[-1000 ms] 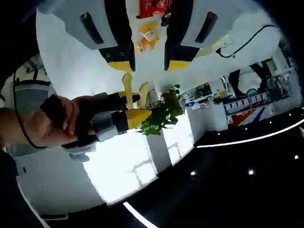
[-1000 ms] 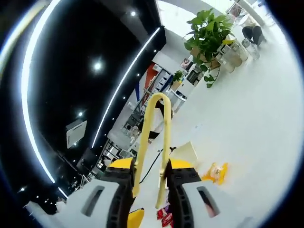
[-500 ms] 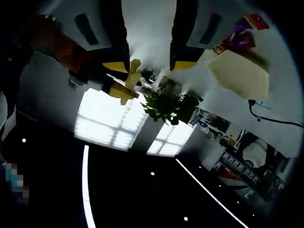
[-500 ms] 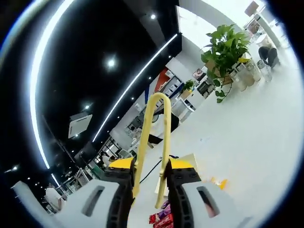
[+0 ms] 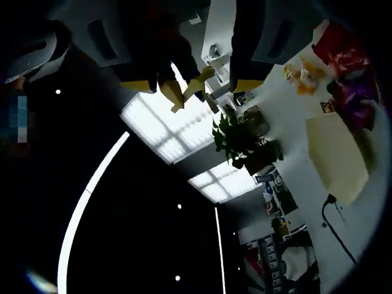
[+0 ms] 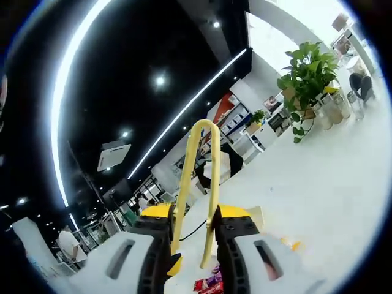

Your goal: Place the target food into the container with the food tongs after gripping and lifting it, then release it inside without dropping or visibly crushing the food.

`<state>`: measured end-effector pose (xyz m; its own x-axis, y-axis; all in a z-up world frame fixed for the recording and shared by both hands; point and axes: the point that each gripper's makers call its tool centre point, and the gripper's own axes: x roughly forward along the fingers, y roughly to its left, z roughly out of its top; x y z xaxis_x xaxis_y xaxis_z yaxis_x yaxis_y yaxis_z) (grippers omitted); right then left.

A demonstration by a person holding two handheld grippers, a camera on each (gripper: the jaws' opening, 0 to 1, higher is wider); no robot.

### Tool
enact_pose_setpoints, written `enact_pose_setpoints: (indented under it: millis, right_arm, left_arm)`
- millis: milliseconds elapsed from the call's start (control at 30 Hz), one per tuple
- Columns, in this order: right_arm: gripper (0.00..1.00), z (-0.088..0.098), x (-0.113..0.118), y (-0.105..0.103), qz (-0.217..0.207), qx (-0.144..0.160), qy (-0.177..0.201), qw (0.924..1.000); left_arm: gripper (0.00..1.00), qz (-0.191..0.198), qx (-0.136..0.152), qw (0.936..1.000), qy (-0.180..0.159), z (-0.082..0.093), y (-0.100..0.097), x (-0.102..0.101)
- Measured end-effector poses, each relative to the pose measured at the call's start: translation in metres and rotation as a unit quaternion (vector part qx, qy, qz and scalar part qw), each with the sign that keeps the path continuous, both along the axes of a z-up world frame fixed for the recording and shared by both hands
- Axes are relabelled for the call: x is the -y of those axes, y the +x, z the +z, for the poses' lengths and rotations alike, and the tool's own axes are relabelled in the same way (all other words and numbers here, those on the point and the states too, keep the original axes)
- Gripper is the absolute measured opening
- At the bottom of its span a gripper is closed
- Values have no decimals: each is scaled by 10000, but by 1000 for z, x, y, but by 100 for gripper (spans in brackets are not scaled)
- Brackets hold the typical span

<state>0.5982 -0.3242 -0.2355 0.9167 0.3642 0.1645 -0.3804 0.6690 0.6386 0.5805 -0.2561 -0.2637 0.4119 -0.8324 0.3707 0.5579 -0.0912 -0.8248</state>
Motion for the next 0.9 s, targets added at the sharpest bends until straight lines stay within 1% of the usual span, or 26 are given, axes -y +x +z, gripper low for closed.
enact_pose_setpoints:
  millis: [33, 67, 100, 133, 167, 200, 267, 300, 333, 400, 533, 600, 633, 667, 700, 733, 767, 867, 900]
  right_arm:
    - [22, 1, -2, -1, 52, 32, 22, 10000]
    - [23, 4, -5, -2, 105, 104, 21, 9999]
    - [23, 5, -6, -2, 139, 121, 8, 9998]
    - [23, 6, -8, -3, 161, 138, -4, 9998]
    - [23, 7, -9, -3, 175, 166, -24, 9997]
    - [23, 10, -13, -5, 272, 268, -81, 9992]
    - [23, 13, -13, -5, 326, 337, -19, 9989]
    - [23, 14, -14, -6, 346, 363, -3, 9987]
    - [23, 16, -16, -6, 401, 411, 12, 9983]
    - [23, 16, -16, -6, 416, 408, 16, 9983]
    - [23, 15, -18, -8, 545, 451, 1, 9975]
    - [23, 17, -19, -8, 601, 503, 23, 9969]
    - [23, 17, -19, -8, 608, 506, 24, 9969]
    - [23, 17, -19, -8, 637, 511, 38, 9967]
    - [23, 18, -20, -9, 660, 526, 39, 9964]
    - [23, 17, -19, -8, 640, 536, 3, 9965]
    - [23, 18, -19, -8, 637, 561, -29, 9964]
    - [23, 19, -22, -10, 740, 603, -30, 9954]
    - [23, 18, -24, -10, 807, 605, -68, 9949]
  left_arm:
    - [54, -114, -122, 9998, -127, 1, -1, 3]
    - [55, -128, -190, 9996, -187, 1, -1, 3]
    - [54, -235, -357, 9981, -435, 5, -1, 6]
    - [54, -357, -403, 9969, -569, 8, -3, 7]
    - [54, -413, -436, 9963, -621, 9, -3, 7]
    - [55, -511, -547, 9942, -766, 10, -3, 11]
    - [56, -524, -605, 9936, -791, 8, 0, 14]
    - [56, -578, -705, 9922, -851, 8, -1, 15]
    - [56, -623, -704, 9911, -945, 9, -1, 16]
    - [53, -707, -711, 9895, -1041, 12, -3, 16]
    - [48, -1030, -830, 9823, -1323, 20, -10, 20]
    - [45, -1019, -858, 9822, -1325, 19, -9, 21]
    - [43, -1009, -877, 9821, -1326, 18, -7, 21]
    - [38, -1023, -905, 9816, -1336, 17, -6, 21]
    - [34, -1063, -958, 9801, -1379, 17, -5, 20]
    - [29, -1183, -1012, 9769, -1461, 18, -7, 20]
    - [25, -1224, -1020, 9760, -1481, 19, -9, 20]
    - [24, -1281, -1053, 9749, -1484, 19, -11, 21]
    - [21, -1308, -1090, 9739, -1500, 18, -11, 22]
